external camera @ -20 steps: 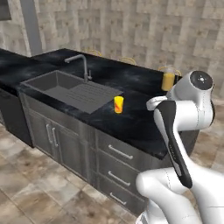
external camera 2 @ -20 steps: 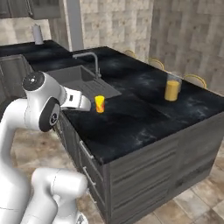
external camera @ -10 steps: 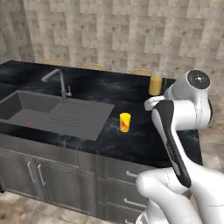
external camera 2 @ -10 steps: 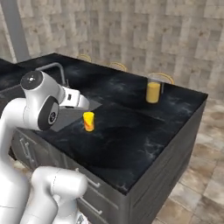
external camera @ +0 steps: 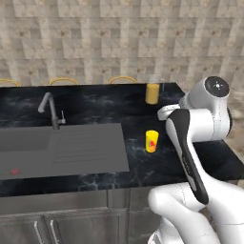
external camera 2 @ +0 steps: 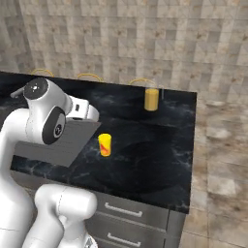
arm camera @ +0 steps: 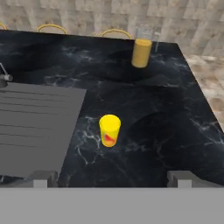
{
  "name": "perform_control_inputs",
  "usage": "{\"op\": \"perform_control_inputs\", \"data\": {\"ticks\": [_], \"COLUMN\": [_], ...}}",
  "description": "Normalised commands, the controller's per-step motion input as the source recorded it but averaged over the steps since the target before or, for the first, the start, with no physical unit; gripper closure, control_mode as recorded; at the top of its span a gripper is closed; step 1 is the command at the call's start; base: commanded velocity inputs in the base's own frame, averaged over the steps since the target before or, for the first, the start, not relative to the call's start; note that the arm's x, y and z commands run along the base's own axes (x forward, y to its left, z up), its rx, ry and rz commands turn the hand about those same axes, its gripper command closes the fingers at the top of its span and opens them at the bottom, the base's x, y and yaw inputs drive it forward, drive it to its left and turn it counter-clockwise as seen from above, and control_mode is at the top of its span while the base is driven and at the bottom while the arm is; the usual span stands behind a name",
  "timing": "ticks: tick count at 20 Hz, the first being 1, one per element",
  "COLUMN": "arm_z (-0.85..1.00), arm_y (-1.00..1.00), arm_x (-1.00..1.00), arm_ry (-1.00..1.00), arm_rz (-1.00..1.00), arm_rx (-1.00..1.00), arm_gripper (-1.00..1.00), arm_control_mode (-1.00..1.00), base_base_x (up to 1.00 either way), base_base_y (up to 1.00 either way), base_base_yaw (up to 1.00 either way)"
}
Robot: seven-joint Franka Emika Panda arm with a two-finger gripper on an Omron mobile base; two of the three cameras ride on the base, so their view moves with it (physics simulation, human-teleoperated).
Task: Place the pitcher and cup on the dining counter for serving.
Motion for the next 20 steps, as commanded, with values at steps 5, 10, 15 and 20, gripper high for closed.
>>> {"op": "perform_control_inputs", "data": {"ticks": [5,10,15,20], "arm_z": [0.0,0.0,-0.21,-0.28], "arm_y": [0.0,0.0,-0.04,-0.11], "arm_x": [0.0,0.0,0.28,0.44], "arm_ry": [0.0,0.0,0.11,0.27], "arm_rz": [0.0,0.0,0.0,0.0], "arm_rx": [0.0,0.0,0.02,0.04], "arm_gripper": [-1.0,-1.0,-1.0,-1.0], "arm_control_mode": [1.0,-1.0,-1.0,-1.0], "base_base_x": [0.02,0.0,0.0,0.0], "base_base_y": [0.56,0.0,0.0,0.0], "base_base_yaw": [-0.36,0.0,0.0,0.0]}}
